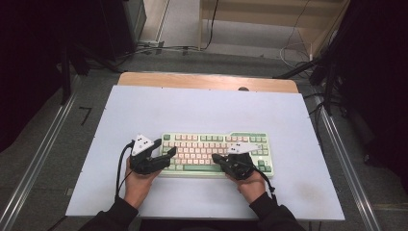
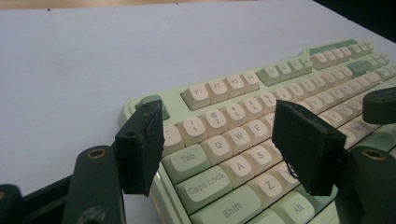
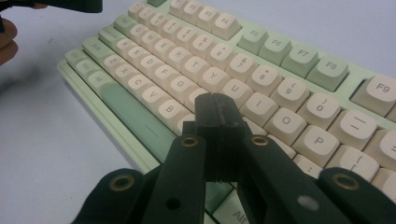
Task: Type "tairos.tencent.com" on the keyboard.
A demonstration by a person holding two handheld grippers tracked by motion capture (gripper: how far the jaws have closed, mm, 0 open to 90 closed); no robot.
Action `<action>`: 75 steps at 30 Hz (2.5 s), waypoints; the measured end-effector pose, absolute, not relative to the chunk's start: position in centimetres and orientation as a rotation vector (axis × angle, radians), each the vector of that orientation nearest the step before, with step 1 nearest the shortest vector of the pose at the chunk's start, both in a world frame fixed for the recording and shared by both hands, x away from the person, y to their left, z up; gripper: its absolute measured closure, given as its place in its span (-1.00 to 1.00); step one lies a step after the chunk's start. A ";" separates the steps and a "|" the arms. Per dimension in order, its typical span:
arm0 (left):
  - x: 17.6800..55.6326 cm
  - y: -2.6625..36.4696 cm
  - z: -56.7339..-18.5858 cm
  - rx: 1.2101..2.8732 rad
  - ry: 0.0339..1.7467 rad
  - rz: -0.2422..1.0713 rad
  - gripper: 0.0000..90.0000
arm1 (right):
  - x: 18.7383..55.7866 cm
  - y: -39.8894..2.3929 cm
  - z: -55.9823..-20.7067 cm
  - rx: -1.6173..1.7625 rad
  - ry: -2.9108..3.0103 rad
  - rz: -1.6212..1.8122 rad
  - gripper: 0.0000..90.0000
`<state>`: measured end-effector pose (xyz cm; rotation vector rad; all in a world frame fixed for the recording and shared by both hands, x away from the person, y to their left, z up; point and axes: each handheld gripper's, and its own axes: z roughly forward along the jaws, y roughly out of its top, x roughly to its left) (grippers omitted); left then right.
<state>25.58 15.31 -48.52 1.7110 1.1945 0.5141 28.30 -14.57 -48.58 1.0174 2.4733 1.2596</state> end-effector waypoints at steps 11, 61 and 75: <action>25.6 15.2 -48.6 1.710 1.195 0.517 -0.23 | 28.4 -14.2 -49.4 1.002 2.502 1.204 0.94; 25.2 19.7 -48.9 1.630 1.361 0.584 -0.59 | 28.4 -29.5 -46.9 1.337 2.065 1.283 -0.49; 24.2 21.5 -49.0 1.589 1.404 0.605 -0.60 | 27.7 -32.4 -47.4 1.391 2.019 1.218 -0.49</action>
